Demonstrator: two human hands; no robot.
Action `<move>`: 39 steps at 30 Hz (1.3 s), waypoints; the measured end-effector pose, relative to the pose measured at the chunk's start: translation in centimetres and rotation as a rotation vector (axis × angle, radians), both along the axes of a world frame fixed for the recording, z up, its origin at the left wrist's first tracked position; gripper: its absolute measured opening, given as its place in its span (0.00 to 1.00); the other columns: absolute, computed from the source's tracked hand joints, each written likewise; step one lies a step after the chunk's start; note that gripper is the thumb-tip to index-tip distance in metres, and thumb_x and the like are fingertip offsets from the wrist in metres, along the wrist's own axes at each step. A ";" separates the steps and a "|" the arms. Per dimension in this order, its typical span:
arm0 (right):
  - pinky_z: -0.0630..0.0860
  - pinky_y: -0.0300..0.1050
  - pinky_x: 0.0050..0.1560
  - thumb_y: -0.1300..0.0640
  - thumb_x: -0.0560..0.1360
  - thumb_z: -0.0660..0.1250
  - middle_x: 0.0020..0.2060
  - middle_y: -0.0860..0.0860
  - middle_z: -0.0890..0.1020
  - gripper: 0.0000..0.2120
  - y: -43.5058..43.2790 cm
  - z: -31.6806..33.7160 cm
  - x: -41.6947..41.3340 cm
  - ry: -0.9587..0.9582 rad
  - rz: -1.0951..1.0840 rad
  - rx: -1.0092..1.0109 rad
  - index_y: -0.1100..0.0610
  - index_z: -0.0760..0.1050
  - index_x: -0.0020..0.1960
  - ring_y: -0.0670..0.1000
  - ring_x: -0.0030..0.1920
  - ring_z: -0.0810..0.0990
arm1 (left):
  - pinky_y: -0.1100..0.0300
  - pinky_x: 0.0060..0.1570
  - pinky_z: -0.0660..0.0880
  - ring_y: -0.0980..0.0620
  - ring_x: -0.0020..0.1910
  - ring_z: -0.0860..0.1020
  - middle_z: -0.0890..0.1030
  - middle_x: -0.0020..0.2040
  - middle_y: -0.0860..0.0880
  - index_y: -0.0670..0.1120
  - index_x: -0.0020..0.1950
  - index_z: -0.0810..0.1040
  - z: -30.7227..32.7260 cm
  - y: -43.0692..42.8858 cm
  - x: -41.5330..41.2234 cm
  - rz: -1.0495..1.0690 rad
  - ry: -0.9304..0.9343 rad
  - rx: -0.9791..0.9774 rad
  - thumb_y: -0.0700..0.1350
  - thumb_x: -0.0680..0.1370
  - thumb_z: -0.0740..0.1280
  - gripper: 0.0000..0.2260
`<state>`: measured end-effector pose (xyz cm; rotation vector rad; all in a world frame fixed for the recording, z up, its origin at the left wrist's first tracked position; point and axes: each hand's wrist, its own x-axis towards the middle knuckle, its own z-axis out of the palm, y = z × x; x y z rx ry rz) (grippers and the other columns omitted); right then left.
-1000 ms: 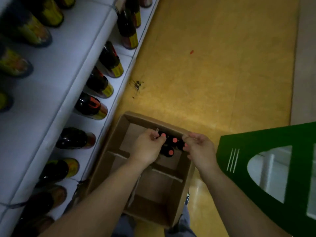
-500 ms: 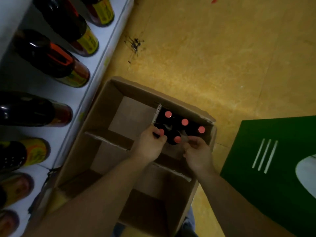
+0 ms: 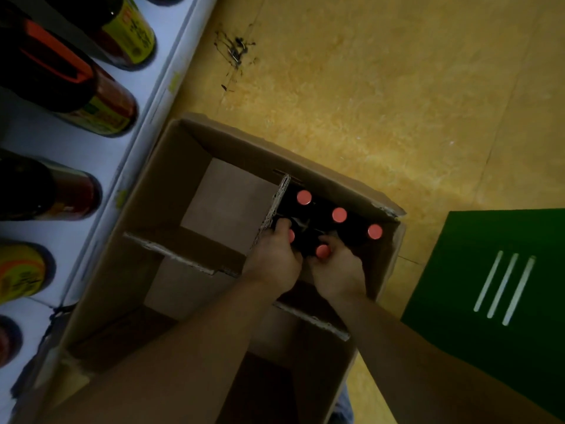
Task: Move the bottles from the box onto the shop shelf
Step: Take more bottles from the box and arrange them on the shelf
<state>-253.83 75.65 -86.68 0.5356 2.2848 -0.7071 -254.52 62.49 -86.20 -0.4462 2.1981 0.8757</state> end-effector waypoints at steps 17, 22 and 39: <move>0.78 0.45 0.50 0.48 0.80 0.67 0.55 0.49 0.84 0.16 0.3 -0.6 0.0 0.215 0.285 0.178 0.50 0.77 0.66 0.52 0.55 0.83 | 0.50 0.45 0.77 0.42 0.50 0.81 0.82 0.51 0.47 0.49 0.64 0.66 -1.4 -0.2 -1.4 -0.170 0.162 -0.191 0.44 0.81 0.64 0.13; 0.80 0.46 0.51 0.48 0.81 0.67 0.54 0.49 0.84 0.14 0.4 -0.5 0.1 0.216 0.256 0.167 0.51 0.78 0.64 0.52 0.53 0.83 | 0.52 0.43 0.75 0.42 0.48 0.80 0.81 0.48 0.47 0.52 0.55 0.64 -1.2 -0.5 -1.2 -0.193 0.183 -0.191 0.44 0.80 0.63 0.09; 0.76 0.41 0.46 0.44 0.81 0.65 0.53 0.45 0.84 0.16 0.8 2.2 0.6 0.219 0.259 0.242 0.45 0.77 0.67 0.47 0.52 0.83 | 0.55 0.41 0.70 0.47 0.46 0.79 0.80 0.47 0.52 0.55 0.52 0.63 1.5 -0.9 -0.6 -0.181 0.290 -0.147 0.50 0.81 0.64 0.08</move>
